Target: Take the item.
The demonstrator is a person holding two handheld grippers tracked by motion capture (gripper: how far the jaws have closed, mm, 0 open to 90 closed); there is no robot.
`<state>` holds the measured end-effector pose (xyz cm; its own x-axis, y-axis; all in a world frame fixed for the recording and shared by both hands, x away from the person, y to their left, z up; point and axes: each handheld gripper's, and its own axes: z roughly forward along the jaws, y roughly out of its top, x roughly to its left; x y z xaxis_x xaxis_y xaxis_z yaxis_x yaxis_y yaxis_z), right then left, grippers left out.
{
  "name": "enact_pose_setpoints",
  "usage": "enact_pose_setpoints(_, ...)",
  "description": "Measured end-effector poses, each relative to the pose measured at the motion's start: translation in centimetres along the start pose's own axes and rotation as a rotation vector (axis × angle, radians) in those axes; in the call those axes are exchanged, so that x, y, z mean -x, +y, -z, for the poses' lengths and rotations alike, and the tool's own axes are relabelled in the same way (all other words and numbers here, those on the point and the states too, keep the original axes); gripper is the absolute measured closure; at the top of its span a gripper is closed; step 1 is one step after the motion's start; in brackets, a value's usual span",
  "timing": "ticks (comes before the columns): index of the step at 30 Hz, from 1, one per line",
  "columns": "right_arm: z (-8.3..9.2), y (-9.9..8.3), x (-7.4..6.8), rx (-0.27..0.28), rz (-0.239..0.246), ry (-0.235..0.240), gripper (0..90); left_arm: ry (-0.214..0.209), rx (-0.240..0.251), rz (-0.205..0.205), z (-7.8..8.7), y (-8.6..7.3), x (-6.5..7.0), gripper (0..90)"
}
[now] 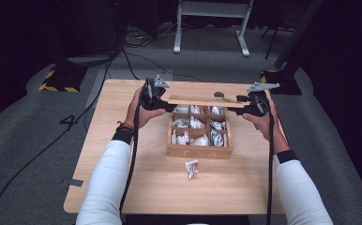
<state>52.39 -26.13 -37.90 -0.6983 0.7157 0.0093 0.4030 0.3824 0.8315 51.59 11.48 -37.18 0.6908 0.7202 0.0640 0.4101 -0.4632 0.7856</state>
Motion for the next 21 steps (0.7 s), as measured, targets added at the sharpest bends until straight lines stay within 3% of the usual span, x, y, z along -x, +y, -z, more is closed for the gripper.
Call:
enact_pose_setpoints(5, 0.6, -1.3, -0.5, 0.015, 0.013, -0.012, 32.7, 0.001, -0.009, 0.003, 0.2, -1.1, 0.6, 21.4)
enact_pose_setpoints(12, 1.4, -2.4, -0.8, 0.040, 0.014, -0.003, 32.6, 0.043, -0.037, -0.016, 0.7, -1.5, 1.2, 21.2)
enact_pose_setpoints(19, 2.2, -2.6, -1.5, 0.047, 0.042, 0.001, 33.2, 0.034, -0.026, -0.061, 1.8, -1.9, 2.2, 21.3)
enact_pose_setpoints(21, 2.2, -2.9, -2.1, 0.039, 0.078, -0.005, 33.9, 0.037, -0.035, -0.093, 2.0, -2.3, 2.8, 23.3)
